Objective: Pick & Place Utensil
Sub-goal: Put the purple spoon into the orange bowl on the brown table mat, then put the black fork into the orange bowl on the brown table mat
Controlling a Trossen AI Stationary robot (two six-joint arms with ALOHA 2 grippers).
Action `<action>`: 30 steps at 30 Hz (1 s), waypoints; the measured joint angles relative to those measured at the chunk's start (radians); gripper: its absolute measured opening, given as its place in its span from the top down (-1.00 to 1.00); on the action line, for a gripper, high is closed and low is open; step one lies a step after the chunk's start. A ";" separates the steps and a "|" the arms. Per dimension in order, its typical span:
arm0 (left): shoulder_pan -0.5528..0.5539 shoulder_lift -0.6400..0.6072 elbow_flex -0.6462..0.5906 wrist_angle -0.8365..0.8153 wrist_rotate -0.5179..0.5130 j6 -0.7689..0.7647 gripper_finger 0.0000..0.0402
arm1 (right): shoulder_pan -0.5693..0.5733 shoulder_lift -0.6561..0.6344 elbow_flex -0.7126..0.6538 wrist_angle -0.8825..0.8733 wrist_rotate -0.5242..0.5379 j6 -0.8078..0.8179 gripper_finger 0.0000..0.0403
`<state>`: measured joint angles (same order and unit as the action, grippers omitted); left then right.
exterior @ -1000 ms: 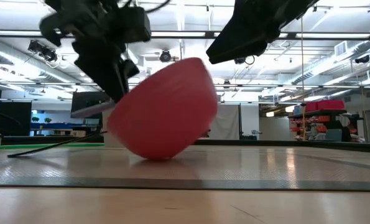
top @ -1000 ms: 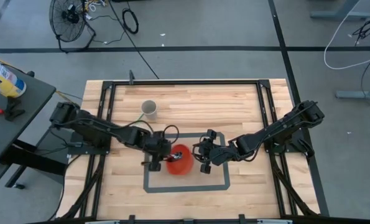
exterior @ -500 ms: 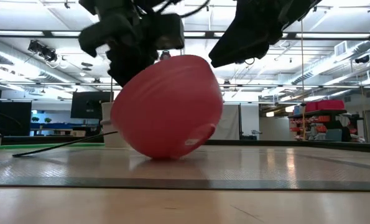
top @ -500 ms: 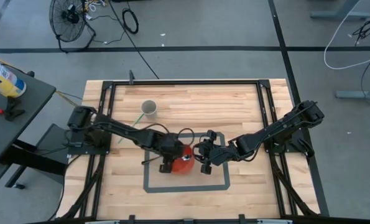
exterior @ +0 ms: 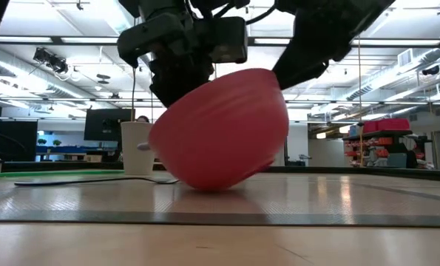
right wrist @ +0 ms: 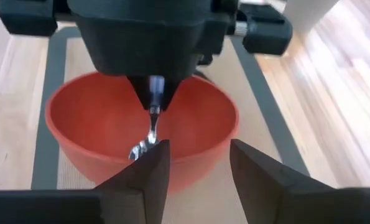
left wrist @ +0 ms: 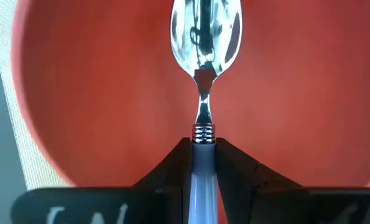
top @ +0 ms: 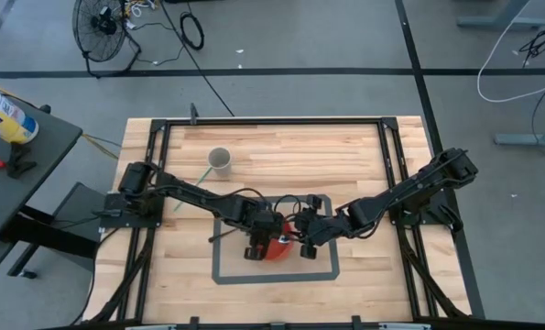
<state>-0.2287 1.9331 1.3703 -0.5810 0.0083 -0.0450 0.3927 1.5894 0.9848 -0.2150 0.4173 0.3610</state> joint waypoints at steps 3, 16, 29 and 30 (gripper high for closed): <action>0.000 0.000 -0.001 0.000 0.001 -0.019 0.68 | 0.000 0.004 0.000 -0.019 -0.041 0.009 0.15; 0.000 0.000 -0.001 0.007 -0.004 -0.029 0.33 | 0.000 0.048 0.000 -0.008 -0.107 -0.001 0.15; -0.036 -0.172 -0.002 -0.111 -0.115 -0.065 0.02 | 0.000 0.059 0.000 0.040 -0.021 -0.015 0.15; -0.049 -0.194 -0.005 -0.123 -0.134 -0.076 0.03 | 0.000 0.056 0.000 0.040 -0.010 -0.021 0.15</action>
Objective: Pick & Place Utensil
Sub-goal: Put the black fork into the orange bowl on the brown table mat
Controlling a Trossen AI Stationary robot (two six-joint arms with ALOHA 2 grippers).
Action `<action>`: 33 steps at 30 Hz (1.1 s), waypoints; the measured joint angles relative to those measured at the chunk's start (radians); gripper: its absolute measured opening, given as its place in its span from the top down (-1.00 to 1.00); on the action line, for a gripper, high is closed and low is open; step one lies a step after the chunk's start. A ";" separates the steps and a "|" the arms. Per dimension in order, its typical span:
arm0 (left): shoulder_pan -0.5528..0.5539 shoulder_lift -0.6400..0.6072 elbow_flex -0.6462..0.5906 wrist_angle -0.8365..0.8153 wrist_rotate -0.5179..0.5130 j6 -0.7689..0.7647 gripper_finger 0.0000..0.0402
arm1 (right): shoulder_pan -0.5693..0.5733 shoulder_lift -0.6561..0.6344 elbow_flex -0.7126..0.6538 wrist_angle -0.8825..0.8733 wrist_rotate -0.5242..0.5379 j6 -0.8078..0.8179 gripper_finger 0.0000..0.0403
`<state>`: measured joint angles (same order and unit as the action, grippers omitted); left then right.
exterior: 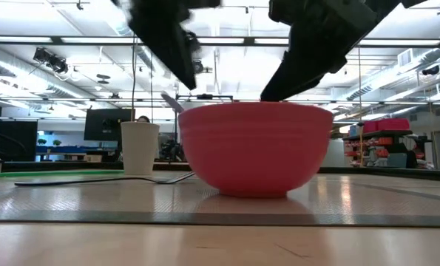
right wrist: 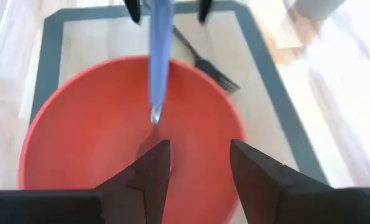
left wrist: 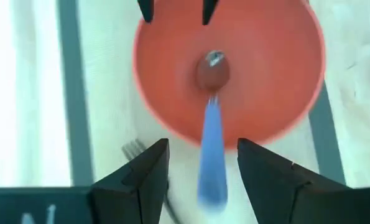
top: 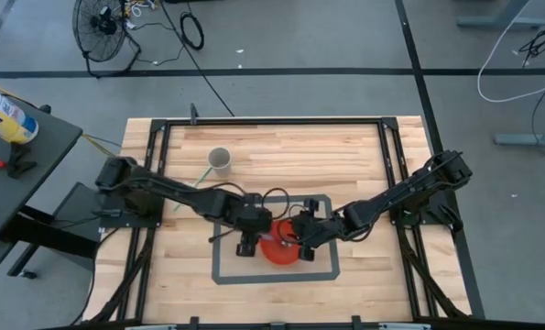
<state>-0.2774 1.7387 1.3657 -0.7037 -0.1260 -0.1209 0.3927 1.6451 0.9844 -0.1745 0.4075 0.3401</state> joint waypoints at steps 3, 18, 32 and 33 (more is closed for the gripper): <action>-0.042 -0.057 -0.047 -0.042 -0.093 -0.045 0.07 | 0.001 -0.025 0.000 -0.028 0.019 -0.005 0.15; -0.057 -0.225 -0.581 0.408 -0.244 -0.358 0.12 | 0.000 -0.075 0.001 -0.061 0.030 0.018 0.15; -0.070 -0.071 -0.634 0.577 -0.231 -0.338 0.12 | 0.012 -0.075 0.001 -0.036 0.030 0.026 0.15; -0.069 -0.060 -0.632 0.584 -0.237 -0.346 0.12 | 0.012 -0.075 0.001 -0.038 0.029 0.025 0.15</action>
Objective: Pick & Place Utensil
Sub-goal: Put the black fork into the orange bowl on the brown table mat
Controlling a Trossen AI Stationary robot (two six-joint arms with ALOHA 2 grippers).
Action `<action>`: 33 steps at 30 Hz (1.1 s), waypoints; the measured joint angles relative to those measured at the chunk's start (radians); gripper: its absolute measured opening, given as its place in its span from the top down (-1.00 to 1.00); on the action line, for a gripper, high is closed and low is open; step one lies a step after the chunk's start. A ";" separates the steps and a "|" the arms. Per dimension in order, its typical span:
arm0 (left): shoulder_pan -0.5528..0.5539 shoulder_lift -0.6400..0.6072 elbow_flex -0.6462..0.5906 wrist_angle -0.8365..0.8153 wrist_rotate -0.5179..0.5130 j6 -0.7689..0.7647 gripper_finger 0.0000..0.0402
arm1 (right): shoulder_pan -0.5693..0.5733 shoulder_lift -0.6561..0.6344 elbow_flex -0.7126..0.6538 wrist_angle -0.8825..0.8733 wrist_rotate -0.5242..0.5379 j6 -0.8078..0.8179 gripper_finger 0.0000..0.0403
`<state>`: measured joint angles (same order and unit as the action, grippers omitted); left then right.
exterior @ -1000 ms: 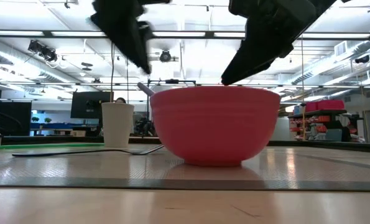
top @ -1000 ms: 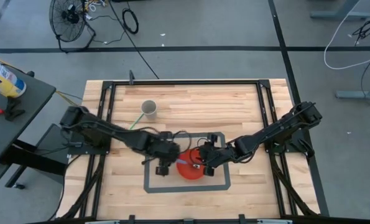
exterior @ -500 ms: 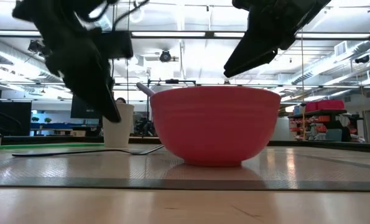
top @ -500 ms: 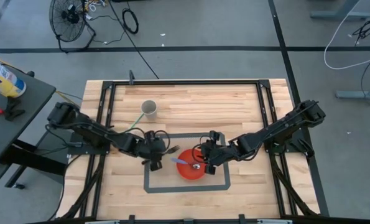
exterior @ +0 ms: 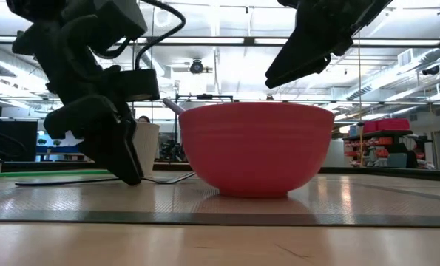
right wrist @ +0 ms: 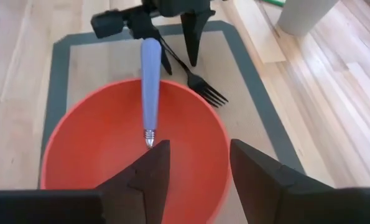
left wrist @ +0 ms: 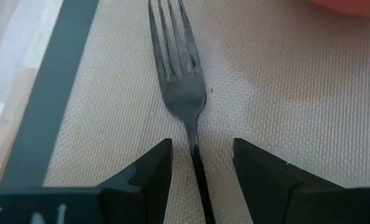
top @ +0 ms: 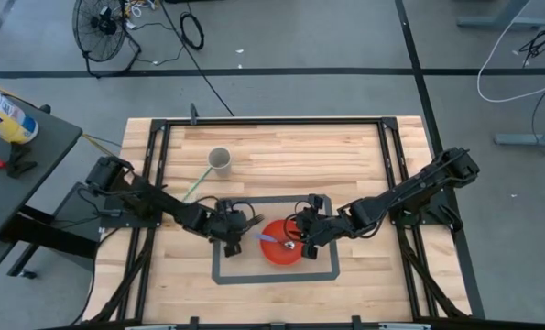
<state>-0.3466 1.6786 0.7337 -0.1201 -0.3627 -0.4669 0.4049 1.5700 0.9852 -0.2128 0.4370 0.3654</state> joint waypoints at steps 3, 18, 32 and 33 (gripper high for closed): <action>0.003 0.019 0.000 -0.004 -0.019 -0.025 0.12 | 0.000 0.000 0.000 0.008 0.000 -0.006 0.15; 0.032 0.026 0.000 -0.027 0.067 -0.128 0.93 | 0.000 0.000 0.000 0.023 -0.001 -0.007 0.15; 0.016 -0.073 0.082 -0.231 0.169 -0.104 0.93 | 0.000 -0.022 0.000 -0.055 0.003 -0.010 0.15; 0.016 -0.078 0.105 -0.271 0.166 -0.098 0.95 | 0.000 -0.032 0.000 -0.075 0.019 -0.008 0.15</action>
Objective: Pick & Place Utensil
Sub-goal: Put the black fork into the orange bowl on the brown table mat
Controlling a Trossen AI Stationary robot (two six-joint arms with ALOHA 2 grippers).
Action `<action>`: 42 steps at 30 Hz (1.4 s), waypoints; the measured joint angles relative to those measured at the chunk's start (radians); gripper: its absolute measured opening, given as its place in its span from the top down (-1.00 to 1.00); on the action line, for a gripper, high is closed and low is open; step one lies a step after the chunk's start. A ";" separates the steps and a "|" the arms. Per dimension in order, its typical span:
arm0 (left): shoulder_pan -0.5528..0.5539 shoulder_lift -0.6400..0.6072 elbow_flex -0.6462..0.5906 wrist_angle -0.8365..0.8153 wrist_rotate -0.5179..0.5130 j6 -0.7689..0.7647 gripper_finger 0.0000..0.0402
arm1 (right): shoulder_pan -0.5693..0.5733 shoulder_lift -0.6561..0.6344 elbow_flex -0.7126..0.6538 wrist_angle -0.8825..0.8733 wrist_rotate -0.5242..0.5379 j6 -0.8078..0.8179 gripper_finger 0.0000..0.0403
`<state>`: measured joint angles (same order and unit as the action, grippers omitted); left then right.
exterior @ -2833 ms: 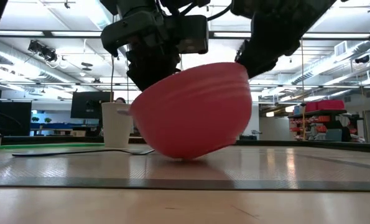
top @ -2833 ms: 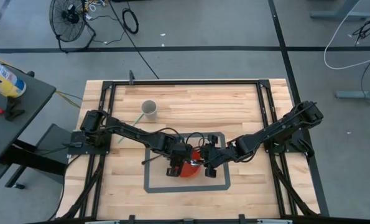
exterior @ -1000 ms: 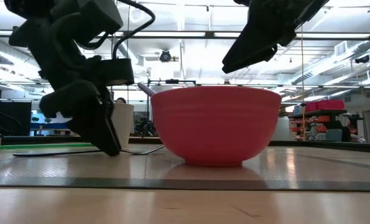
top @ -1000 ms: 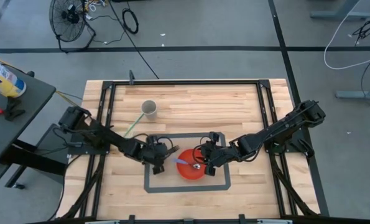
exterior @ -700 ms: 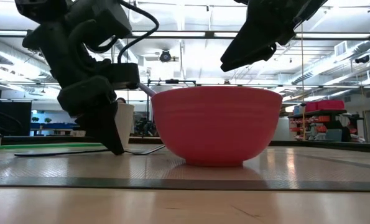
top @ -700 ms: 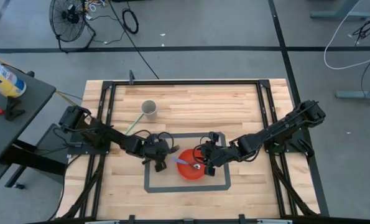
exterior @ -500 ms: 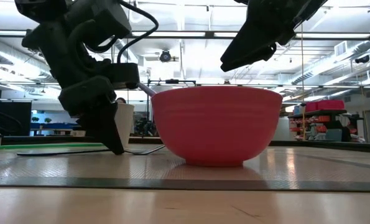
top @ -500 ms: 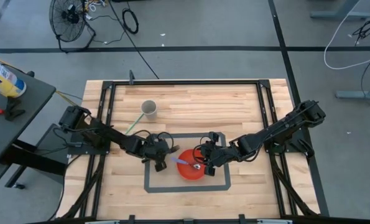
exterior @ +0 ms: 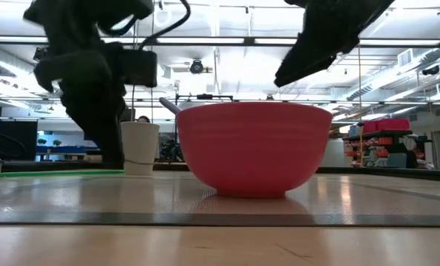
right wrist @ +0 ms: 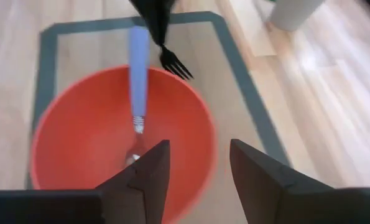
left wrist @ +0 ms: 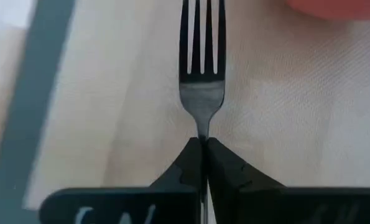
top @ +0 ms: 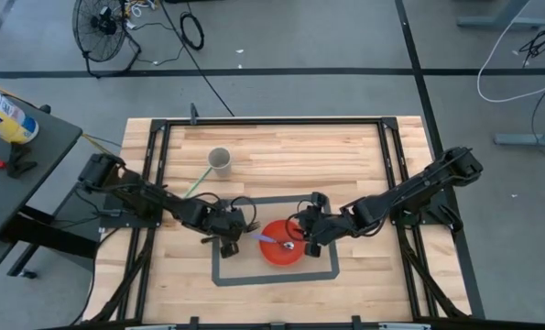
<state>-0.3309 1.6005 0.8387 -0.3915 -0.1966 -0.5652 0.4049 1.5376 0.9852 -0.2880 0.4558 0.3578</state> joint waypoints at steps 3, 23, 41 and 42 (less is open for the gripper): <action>0.001 -0.005 0.075 -0.161 -0.009 0.033 0.94 | 0.000 -0.033 0.000 -0.055 0.029 0.010 0.15; 0.009 0.004 0.433 -0.292 -0.039 0.323 0.90 | 0.027 0.016 0.000 -0.278 -0.187 0.236 0.15; 0.021 0.196 0.534 -0.240 0.072 0.440 0.90 | 0.015 0.058 0.000 -0.132 -0.158 0.156 0.15; 0.025 0.196 0.538 -0.232 0.072 0.444 0.90 | 0.016 0.045 0.000 -0.142 -0.159 0.157 0.15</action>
<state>-0.3055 1.7969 1.3772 -0.6234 -0.1246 -0.1216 0.4210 1.5825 0.9848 -0.4297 0.2970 0.5145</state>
